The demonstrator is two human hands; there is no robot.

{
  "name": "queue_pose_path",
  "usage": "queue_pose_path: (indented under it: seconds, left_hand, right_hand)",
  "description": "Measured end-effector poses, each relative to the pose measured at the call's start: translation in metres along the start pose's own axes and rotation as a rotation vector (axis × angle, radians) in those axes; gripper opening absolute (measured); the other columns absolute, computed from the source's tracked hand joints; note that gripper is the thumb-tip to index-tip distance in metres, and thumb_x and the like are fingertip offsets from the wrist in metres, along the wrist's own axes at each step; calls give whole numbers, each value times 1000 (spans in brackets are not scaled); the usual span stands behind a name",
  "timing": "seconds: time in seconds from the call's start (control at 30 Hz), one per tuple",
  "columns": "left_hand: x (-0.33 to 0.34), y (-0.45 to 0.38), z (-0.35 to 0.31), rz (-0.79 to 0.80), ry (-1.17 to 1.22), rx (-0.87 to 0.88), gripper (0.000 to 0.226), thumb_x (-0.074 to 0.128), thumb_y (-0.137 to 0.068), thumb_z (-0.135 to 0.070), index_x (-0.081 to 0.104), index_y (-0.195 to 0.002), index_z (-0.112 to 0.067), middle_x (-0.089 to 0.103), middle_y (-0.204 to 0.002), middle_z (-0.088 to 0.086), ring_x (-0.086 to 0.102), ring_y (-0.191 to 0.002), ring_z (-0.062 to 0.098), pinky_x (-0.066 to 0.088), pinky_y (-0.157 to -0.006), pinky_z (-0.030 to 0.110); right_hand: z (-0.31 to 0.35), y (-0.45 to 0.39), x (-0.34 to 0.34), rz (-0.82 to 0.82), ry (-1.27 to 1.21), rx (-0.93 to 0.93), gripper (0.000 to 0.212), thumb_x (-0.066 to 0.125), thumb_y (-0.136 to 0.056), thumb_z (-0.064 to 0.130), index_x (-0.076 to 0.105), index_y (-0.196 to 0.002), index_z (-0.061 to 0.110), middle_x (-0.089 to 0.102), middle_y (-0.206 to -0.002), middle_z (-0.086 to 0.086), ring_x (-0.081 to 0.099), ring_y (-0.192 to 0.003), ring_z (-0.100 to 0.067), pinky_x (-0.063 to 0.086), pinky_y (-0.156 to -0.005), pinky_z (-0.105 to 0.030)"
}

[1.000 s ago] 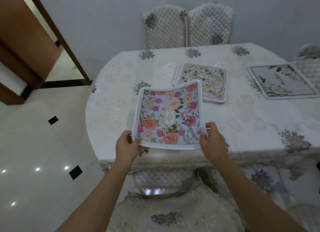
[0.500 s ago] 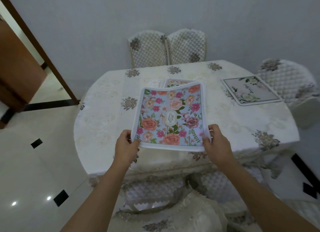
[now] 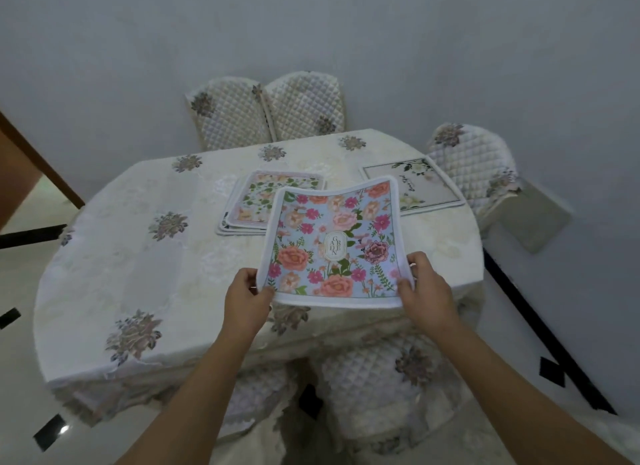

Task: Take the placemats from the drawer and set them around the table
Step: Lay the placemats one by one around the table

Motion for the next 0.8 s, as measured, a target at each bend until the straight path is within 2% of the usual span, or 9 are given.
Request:
queue_pose_path:
  seconds: [0.23, 0.37, 0.47, 0.53, 0.6, 0.7, 0.8]
  left_hand:
    - [55, 20, -22, 37, -25, -6, 14, 63, -90, -7, 52, -98, -10, 63, -92, 1, 64, -78, 14, 58, -64, 36]
    - [61, 13, -21, 111, -46, -15, 14, 65, -90, -6, 52, -96, -9, 65, -92, 3, 66, -75, 18, 57, -53, 29]
    - [65, 7, -11, 136, -22, -53, 13, 64, -90, -5, 51, -94, -8, 64, -92, 5, 67, -74, 21, 55, -49, 25]
    - [69, 3, 0, 147, -7, -94, 14, 63, -91, -4, 51, -92, -10, 65, -94, 5, 68, -78, 22, 58, -55, 29]
    - [71, 1, 13, 151, 5, -136, 14, 63, -90, -4, 51, -93, -11, 65, -96, 4, 68, -83, 20, 61, -62, 37]
    - [72, -4, 30, 123, 10, -181, 14, 64, -90, -5, 52, -97, -10, 64, -98, 4, 66, -84, 17, 61, -62, 35]
    - [77, -15, 42, 79, -4, -218, 15, 65, -90, -6, 54, -100, -7, 65, -97, 6, 68, -81, 19, 61, -61, 35]
  right_hand:
    - [-47, -10, -42, 20, -15, 58, 17, 53, -97, 24, 44, -111, 23, 67, -98, -2, 67, -78, -23, 56, -64, -41]
    - [-61, -10, -36, 25, -40, 116, 14, 54, -97, 22, 44, -107, 20, 67, -101, -4, 65, -77, -20, 47, -53, -25]
    - [-68, -17, -25, 63, -28, 150, 14, 55, -96, 20, 44, -105, 21, 67, -101, -5, 64, -78, -19, 43, -52, -21]
    - [-72, -24, -16, 88, -12, 156, 15, 55, -96, 19, 44, -105, 20, 66, -100, -4, 64, -78, -19, 44, -53, -22]
    - [-72, -30, -7, 111, 3, 153, 16, 56, -95, 20, 45, -106, 21, 65, -98, -3, 64, -80, -20, 50, -60, -30]
    - [-75, -41, 8, 152, 21, 139, 18, 56, -95, 20, 48, -111, 18, 63, -98, -1, 63, -83, -21, 52, -69, -34]
    - [-81, -62, 23, 173, 61, 99, 17, 57, -93, 25, 47, -106, 24, 65, -100, -1, 64, -86, -24, 54, -73, -39]
Point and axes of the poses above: each hand's wrist, its own y-axis away from the middle knuckle, its own x-axis out of the palm, z = x × y, the point moved 3 cm from there along -y, towards the middle knuckle
